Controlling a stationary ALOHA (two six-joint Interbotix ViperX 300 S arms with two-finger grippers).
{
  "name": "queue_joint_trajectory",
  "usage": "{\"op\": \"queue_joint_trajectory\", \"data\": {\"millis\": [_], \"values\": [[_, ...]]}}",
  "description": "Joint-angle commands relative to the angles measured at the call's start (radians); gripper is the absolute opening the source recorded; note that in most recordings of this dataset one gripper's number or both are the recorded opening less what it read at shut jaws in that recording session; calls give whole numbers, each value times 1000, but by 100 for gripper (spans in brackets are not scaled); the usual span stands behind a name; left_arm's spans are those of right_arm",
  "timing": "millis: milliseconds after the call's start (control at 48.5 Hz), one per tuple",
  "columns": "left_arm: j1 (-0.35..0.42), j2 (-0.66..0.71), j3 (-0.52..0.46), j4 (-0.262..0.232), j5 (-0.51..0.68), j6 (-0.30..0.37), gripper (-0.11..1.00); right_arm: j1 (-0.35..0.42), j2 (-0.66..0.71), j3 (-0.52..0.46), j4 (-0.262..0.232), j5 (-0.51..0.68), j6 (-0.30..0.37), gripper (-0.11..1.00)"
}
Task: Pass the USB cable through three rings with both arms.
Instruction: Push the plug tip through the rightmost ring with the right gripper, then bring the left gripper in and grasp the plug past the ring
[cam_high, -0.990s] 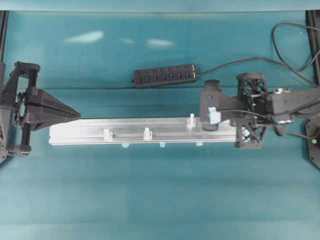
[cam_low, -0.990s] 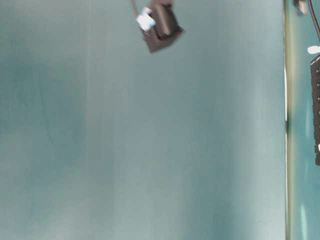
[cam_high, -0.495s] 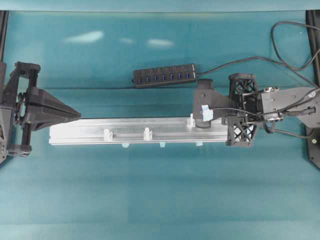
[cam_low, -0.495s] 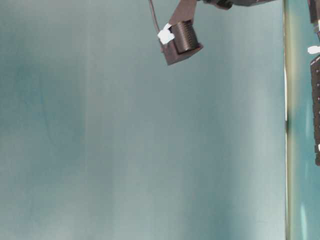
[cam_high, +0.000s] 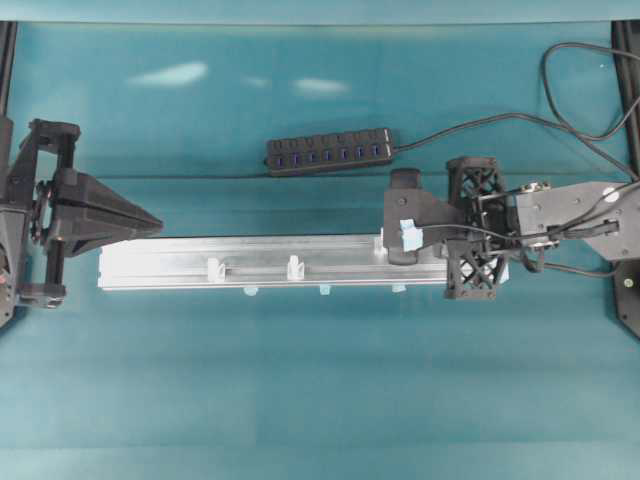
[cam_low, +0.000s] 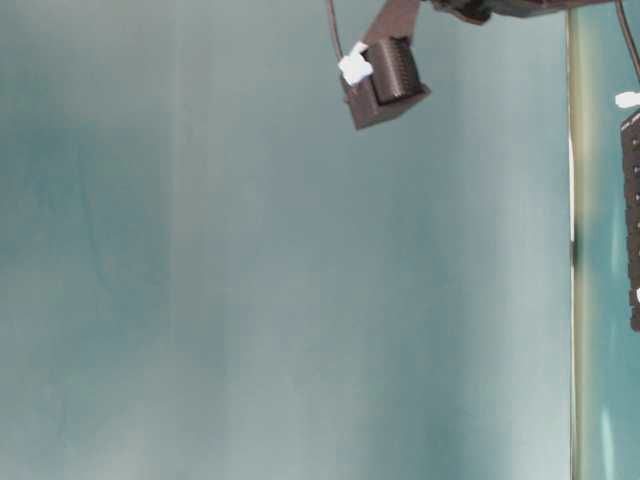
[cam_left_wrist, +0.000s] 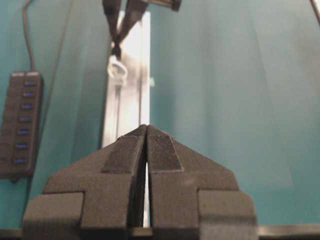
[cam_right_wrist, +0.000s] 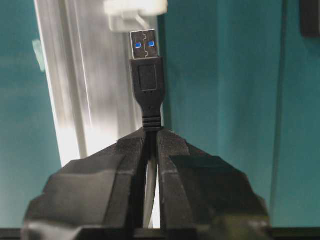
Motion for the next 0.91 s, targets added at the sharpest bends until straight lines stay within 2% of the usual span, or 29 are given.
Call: {"op": "queue_joint_trajectory", "data": {"millis": [0,516,887], "values": [[2,0,-31,3,-25,-2,2,-2,-3,-12,-6,-28,-8,-9],[3,46,-38,3,-31,-3,2,-6,-2,-14,-5,-133,-6,-9],[11,169,-81,3,-64,11,2,-21,6,-8,-5,-193,-5,-9]]}}
